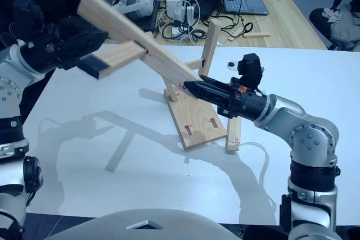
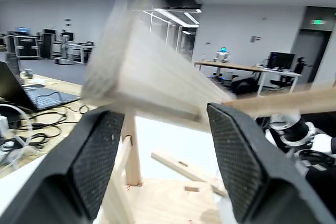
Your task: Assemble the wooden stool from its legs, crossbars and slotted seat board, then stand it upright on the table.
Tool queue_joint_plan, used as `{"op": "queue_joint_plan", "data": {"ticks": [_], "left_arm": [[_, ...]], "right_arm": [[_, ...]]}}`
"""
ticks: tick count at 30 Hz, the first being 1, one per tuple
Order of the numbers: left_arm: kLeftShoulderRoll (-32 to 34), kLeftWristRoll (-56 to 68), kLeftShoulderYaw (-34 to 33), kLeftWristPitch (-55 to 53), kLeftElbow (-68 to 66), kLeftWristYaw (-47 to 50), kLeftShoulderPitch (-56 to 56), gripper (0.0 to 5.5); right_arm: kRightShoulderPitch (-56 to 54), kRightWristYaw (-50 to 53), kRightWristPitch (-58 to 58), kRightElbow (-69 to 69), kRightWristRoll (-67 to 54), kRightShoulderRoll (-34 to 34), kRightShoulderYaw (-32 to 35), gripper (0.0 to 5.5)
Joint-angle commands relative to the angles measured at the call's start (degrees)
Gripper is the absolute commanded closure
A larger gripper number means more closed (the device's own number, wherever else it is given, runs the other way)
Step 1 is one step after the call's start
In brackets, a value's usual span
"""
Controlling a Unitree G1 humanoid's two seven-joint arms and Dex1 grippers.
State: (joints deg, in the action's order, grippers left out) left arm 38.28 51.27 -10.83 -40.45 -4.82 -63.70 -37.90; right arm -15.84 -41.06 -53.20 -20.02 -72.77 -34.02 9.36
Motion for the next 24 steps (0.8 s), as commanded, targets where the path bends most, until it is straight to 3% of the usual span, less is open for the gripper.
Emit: {"op": "queue_joint_plan", "data": {"ticks": [1, 8, 18, 24], "left_arm": [[-0.52, 3.47, -0.72, -4.23, 0.59, -0.76, -5.49, 2.65], [-5.85, 10.4, -3.91, -10.54, 1.12, 6.43, -7.38, 2.65], [-15.25, 18.07, -6.59, -13.06, 7.52, 21.16, -1.73, 4.15], [-15.65, 21.31, -8.38, -13.18, 5.82, 24.03, -3.82, 4.41]], "right_arm": [[1.04, -1.83, 0.2, -1.6, 1.81, -0.21, -1.57, 4.47], [0.78, -0.67, 1.71, -2.32, 2.76, 2.07, -1.89, 4.47], [0.45, 0.86, 2.65, -2.34, 3.07, 3.95, -1.47, 4.47], [1.41, 0.6, 2.69, -2.72, 2.94, 3.71, -1.72, 4.47]]}}
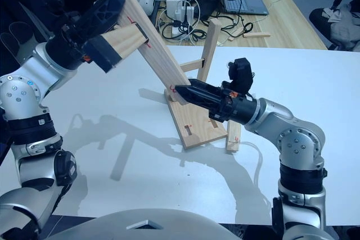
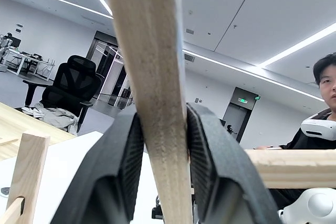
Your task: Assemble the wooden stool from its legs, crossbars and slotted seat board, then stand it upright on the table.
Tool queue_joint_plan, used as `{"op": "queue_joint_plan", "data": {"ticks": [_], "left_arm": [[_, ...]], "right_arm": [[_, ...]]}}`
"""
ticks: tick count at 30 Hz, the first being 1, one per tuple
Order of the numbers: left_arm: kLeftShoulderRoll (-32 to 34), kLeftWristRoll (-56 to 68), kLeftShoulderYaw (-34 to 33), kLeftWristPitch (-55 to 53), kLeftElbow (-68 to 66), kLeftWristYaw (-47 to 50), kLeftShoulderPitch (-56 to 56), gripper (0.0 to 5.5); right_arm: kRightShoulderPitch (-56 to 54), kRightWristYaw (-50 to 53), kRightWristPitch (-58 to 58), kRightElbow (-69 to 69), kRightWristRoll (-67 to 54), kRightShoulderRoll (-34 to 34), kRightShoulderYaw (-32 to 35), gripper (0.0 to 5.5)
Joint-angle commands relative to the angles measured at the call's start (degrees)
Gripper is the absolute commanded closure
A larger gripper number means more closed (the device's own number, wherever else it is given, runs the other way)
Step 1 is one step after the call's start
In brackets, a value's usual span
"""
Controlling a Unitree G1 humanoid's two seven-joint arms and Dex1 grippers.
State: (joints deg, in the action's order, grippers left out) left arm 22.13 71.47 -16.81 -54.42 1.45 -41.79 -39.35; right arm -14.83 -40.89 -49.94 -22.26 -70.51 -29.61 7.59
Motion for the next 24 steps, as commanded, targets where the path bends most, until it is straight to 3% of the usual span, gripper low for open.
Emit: {"op": "queue_joint_plan", "data": {"ticks": [1, 12, 17, 19, 21, 24], "left_arm": [[0.52, 1.41, -2.17, 0.64, -0.05, 2.08, -2.2, 4.41], [1.22, -1.42, -0.53, 2.09, -0.1, 1.89, -0.57, 4.42], [1.64, -6.15, -0.83, 5.26, -1.5, 1.55, 0.92, 4.45], [1.52, -7.53, -0.94, 6.43, -0.82, 1.69, 2.04, 4.46], [0.88, -9.94, -1.17, 8.7, 0.21, 3.28, 3.34, 4.47], [-0.78, -12.12, -2.08, 12.05, 2.1, 6.74, 4.73, 4.47]], "right_arm": [[0.45, 0.45, -0.56, -0.5, 0.57, -0.74, -0.01, 4.47], [0.43, 0.76, 1.13, -0.16, 3.97, -1.12, -0.82, 4.47], [0.54, -0.91, 2.32, 2.76, 9.56, -3.28, -1.16, 3.3], [0.43, -1.19, 4.36, 5.7, 15.4, -5.42, -2.0, 2.99], [0.72, -3.72, 11.87, 10.02, 29.74, -11.54, -7.96, 2.95], [1.06, -8.03, 23.19, 16.45, 48.03, -19.46, -16.98, 3.35]]}}
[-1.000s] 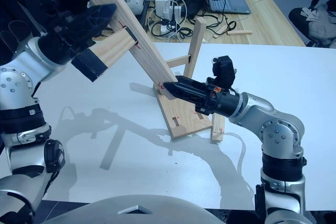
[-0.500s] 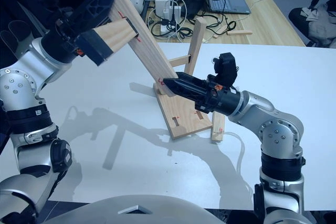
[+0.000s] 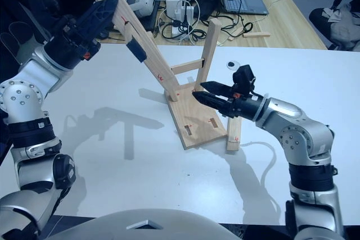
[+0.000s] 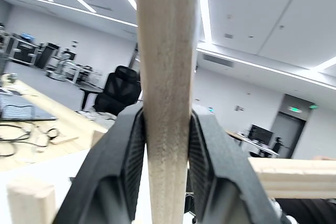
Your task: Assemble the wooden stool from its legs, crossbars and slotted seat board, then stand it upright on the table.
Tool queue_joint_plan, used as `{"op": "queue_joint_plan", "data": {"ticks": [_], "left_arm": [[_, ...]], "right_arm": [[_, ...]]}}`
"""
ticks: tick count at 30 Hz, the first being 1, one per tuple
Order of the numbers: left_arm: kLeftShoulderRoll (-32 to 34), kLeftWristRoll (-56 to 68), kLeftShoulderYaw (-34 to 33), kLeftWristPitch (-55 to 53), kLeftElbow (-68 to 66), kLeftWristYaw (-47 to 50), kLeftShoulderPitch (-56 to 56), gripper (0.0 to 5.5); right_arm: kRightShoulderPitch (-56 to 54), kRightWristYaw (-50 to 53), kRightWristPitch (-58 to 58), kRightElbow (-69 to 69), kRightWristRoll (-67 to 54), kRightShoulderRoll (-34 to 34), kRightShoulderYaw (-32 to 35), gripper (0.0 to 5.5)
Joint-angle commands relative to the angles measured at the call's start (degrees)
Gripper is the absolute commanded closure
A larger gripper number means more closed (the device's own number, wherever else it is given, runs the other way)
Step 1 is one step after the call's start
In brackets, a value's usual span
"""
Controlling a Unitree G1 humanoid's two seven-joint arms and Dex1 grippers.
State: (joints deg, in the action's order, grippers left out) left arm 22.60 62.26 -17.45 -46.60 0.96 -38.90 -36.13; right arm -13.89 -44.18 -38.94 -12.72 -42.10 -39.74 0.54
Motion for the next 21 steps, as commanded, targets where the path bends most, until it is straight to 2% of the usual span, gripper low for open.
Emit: {"op": "queue_joint_plan", "data": {"ticks": [1, 7, 12, 17, 21], "left_arm": [[-1.72, -3.16, -1.59, 5.03, 3.22, 4.72, 1.69, 4.47], [-3.8, -3.02, -1.31, 6.94, 7.52, 8.3, 2.87, 4.47], [-5.37, -3.77, -0.94, 8.7, 8.71, 11.04, 3.18, 4.47], [-3.49, -6.2, 0.58, 8.61, 10.72, 11.72, 5.5, 4.47], [2.2, -11.02, 1.89, 7.08, 14.29, 11.18, 10.98, 4.47]], "right_arm": [[-0.23, -5.71, 14.05, 8.29, 22.79, -10.42, -11.56, 3.58], [-1.47, -11.05, 22.07, 14.75, 36.09, -12.3, -18.4, 4.5], [-4.25, -17.08, 24.11, 17.59, 41.3, -8.15, -24.41, 5.46], [-6.42, -16.99, 23.4, 19.94, 42.8, -1.09, -26.89, 5.5], [-5.95, -15.14, 22.71, 19.6, 42.49, 2.26, -26.0, 5.5]]}}
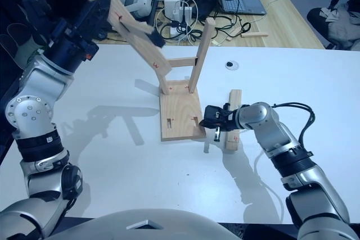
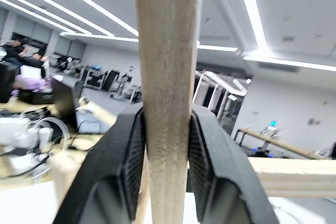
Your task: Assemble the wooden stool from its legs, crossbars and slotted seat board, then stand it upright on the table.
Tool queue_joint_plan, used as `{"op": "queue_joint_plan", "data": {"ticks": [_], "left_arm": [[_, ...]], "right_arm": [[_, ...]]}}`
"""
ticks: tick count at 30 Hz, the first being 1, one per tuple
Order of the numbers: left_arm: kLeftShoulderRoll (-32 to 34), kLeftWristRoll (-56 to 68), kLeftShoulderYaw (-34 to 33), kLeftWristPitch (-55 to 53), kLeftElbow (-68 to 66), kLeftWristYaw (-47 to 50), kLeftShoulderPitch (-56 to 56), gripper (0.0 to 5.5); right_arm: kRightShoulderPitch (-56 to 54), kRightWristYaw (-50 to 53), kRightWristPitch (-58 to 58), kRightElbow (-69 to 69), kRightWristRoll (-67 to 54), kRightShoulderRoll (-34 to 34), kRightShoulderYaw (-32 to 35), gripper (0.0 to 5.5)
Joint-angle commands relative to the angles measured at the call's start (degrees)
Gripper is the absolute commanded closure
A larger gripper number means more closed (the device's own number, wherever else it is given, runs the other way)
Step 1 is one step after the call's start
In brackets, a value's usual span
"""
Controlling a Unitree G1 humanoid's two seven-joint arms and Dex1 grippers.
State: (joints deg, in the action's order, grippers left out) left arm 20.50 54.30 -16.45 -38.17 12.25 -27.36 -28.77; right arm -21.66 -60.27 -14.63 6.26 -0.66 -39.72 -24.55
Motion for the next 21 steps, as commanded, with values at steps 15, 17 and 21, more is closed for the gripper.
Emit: {"op": "queue_joint_plan", "data": {"ticks": [15, 17, 21], "left_arm": [[1.52, -7.37, 3.74, -5.74, 9.98, 14.57, 11.08, 4.47], [1.55, -8.6, 4.25, -5.82, 9.58, 15.36, 11.17, 4.47], [-2.9, -11.18, 4.62, -4.25, 9.42, 20.48, 13.21, 4.47]], "right_arm": [[2.15, 10.16, -2.63, 1.8, 1.13, 15.29, -0.03, 5.5], [1.61, 12.17, -2.67, 2.34, 0.73, 16.96, 1.46, 5.5], [3.8, 13.75, -5.21, -2.16, -4.95, 17.84, 8.3, 5.5]]}}
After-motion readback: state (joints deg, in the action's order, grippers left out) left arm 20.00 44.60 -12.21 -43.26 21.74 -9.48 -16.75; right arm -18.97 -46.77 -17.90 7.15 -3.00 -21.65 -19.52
